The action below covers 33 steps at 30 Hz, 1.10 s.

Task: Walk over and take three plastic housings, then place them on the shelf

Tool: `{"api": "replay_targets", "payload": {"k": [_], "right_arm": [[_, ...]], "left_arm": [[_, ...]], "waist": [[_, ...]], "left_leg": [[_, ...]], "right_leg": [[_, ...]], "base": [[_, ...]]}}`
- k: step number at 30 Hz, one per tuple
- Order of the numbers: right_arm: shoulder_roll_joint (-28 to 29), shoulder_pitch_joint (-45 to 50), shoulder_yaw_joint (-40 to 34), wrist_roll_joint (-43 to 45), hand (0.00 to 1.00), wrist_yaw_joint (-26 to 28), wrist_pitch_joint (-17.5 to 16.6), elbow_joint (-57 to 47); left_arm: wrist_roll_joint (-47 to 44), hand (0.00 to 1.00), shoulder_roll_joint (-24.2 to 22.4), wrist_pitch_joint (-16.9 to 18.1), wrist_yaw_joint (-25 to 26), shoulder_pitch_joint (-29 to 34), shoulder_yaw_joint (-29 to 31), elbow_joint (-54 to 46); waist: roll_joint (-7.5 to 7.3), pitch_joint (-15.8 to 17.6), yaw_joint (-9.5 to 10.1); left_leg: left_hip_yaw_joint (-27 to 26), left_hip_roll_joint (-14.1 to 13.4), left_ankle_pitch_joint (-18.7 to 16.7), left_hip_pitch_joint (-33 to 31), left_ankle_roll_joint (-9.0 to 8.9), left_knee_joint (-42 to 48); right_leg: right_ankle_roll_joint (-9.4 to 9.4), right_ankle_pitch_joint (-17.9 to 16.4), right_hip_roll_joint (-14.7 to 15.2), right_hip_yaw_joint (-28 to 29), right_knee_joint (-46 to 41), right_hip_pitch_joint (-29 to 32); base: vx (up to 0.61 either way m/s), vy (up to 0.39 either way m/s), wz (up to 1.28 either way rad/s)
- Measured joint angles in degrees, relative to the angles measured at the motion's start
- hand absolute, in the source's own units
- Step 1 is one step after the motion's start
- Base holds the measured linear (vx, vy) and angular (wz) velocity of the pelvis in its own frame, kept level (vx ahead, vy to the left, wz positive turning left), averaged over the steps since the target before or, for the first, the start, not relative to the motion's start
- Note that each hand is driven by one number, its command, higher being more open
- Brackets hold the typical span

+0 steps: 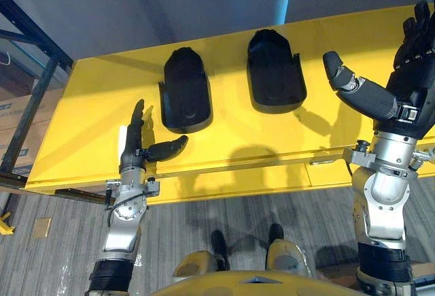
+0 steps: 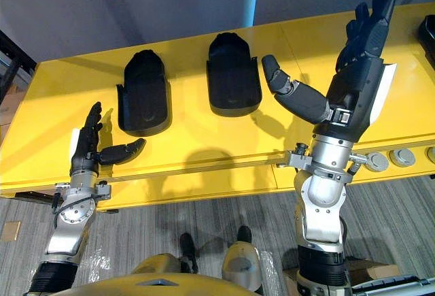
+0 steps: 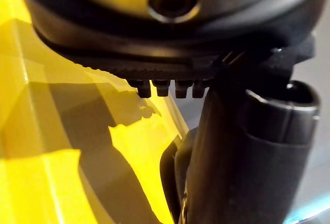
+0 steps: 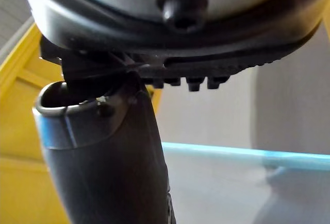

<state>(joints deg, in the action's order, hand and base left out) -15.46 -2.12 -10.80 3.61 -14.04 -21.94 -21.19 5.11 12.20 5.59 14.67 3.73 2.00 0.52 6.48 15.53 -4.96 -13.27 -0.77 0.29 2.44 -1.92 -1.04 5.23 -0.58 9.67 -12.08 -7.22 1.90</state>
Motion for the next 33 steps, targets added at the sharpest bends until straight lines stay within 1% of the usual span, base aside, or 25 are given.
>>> {"api": "replay_targets", "payload": {"k": [4,8,15,22,24,25,27,29,30,31,33], "right_arm": [[0.55,1.76,0.08,-0.03,1.0,-0.31,0.01,0.0],[1.93,1.77,0.08,-0.04,1.0,-0.61,0.01,-0.03],[2.35,1.77,0.35,-0.61,1.0,-1.4,0.06,-0.11],[2.35,2.03,0.37,-0.6,1.0,-1.63,0.11,-0.14],[2.37,3.19,0.35,-0.6,1.0,-1.63,0.11,-0.43],[2.37,3.26,0.35,-0.6,1.0,-1.63,0.11,-0.46],[3.5,4.92,0.16,-0.64,1.0,-1.54,0.09,-2.5],[4.55,6.01,-0.01,-0.66,1.0,-1.56,0.08,-3.73],[5.28,6.72,0.01,-0.66,1.0,-1.53,0.09,-3.98],[5.42,7.1,0.01,-0.67,1.0,-1.53,0.09,-3.98],[6.68,8.35,0.01,-0.97,1.0,-1.45,0.11,-3.98]], "left_arm": [[-0.01,1.0,-0.12,0.11,2.75,-1.32,0.01,0.59],[0.02,1.0,-0.12,0.32,4.23,-2.44,0.1,0.8],[0.02,1.0,-0.12,0.5,4.82,-4.2,0.17,1.25],[-0.07,1.0,-0.11,0.44,4.16,-4.4,0.36,1.23],[-2.85,1.0,-0.12,1.15,1.5,-4.1,1.39,0.59],[-2.96,1.0,-0.12,1.15,1.39,-4.05,1.45,0.5],[-8.88,1.0,-0.53,0.79,-3.43,0.02,3.33,-5.31],[-11.28,1.0,-0.97,0.68,-6.09,3.41,3.55,-9.14],[-13.17,1.0,-1.9,0.67,-8.91,7.27,3.54,-12.75],[-13.98,1.0,-2.46,0.65,-9.83,8.76,3.55,-14.2],[-16.91,1.0,-4.78,0.67,-13.05,14.03,4.66,-19.83]], "waist": [[-0.21,0.51,-0.02],[-0.95,1.06,0.04],[-1.3,2.45,0.09],[-1.41,2.57,0.05],[-1.41,2.57,0.16],[-1.41,2.57,0.16],[-1.5,2.62,0.1],[-1.5,2.62,0.07],[-1.5,2.61,0.11],[-1.51,2.6,0.14],[-1.5,2.54,1.05]], "left_leg": [[-0.16,-0.05,-0.03,-0.11,-0.01,0.05],[-0.67,-0.26,-0.8,-1.01,0.23,1.83],[-0.97,-0.29,-1.87,-1.26,0.03,2.7],[-1.09,-0.34,-2.18,-1.44,0.13,3.11],[-1.05,-0.34,-2.2,-1.46,0.13,3.05],[-1.05,-0.34,-2.2,-1.46,0.13,3.05],[-0.9,-0.31,-2.18,-1.62,0.2,2.89],[-0.62,-0.3,-2.03,-1.59,0.43,2.86],[-0.27,-0.27,-1.97,-0.99,0.5,2.76],[0.02,-0.23,-1.97,-0.75,0.49,2.74],[0.73,-0.18,-1.98,0.07,0.46,2.28]], "right_leg": [[0.01,0.01,-0.07,0.08,-0.05,0.28],[0.0,0.01,-0.17,0.85,-0.23,0.73],[0.03,0.04,-0.08,1.21,-0.4,0.75],[0.09,0.08,-0.04,1.24,-0.38,0.76],[0.09,0.08,-0.03,1.19,-0.34,0.75],[0.09,0.08,-0.03,1.18,-0.34,0.75],[0.16,0.12,-0.02,0.9,0.13,0.7],[0.18,0.13,0.0,0.53,0.38,0.44],[0.19,0.13,0.01,-0.11,0.93,-0.54],[0.19,0.12,0.01,-0.35,1.31,-1.11],[0.2,0.12,-0.04,-1.26,2.34,-2.52]], "base": [[0.01,0.0,-0.01],[0.02,0.0,-0.05],[0.0,0.0,-0.02],[0.0,0.0,0.0],[0.0,0.0,0.0],[0.0,0.0,0.0],[0.01,0.002,0.02],[0.06,0.008,0.07],[0.09,0.011,0.14],[0.08,0.01,0.15],[0.06,0.005,0.17]]}}
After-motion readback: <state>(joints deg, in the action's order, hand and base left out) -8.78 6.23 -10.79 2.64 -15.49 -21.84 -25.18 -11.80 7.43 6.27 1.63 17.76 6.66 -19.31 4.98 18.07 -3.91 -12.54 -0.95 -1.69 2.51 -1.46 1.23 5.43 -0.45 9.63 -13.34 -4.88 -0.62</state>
